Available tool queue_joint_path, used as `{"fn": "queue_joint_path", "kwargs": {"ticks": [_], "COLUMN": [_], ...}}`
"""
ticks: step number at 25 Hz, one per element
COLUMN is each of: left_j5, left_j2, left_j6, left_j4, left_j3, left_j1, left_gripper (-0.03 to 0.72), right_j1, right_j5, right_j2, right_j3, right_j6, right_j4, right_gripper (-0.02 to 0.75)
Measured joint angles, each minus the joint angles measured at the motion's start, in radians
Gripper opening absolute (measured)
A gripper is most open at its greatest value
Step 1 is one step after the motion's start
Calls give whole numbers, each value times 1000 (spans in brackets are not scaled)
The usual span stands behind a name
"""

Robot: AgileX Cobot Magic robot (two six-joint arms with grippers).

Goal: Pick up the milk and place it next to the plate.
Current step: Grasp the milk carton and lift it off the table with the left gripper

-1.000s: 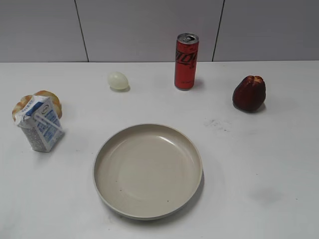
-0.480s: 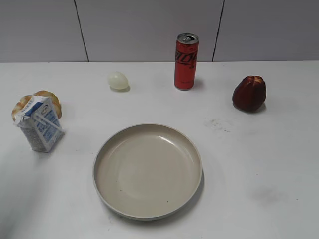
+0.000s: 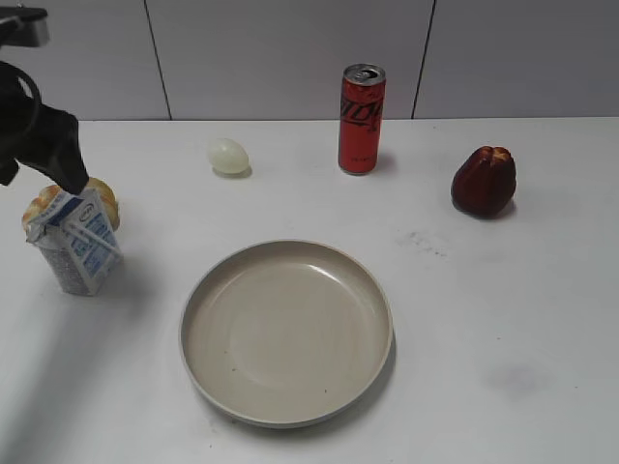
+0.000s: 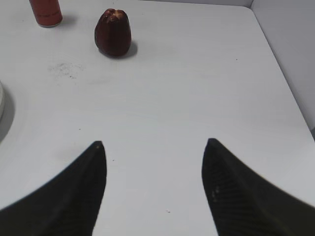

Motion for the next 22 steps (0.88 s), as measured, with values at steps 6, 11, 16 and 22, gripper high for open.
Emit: {"fn": "queue_joint_path", "kwargs": {"ticks": [6,11,16,22], "left_j5": [-38,-58,-52,23], "left_j2": [119,177,186,184], "left_j6": [3,3,3,2], "left_j4": [16,13,12,0], "left_j3": [-1,-1,-3,-65], "left_j1": [-1,-1,-1,-1], "left_gripper": [673,530,304,274], "right_j1": [0,0,0,0], "right_j5": [0,0,0,0], "right_j2": [0,0,0,0], "right_j3": [0,0,0,0], "right_j6": [0,0,0,0], "right_j4": [0,0,0,0], "right_gripper": [467,467,467,467]}}
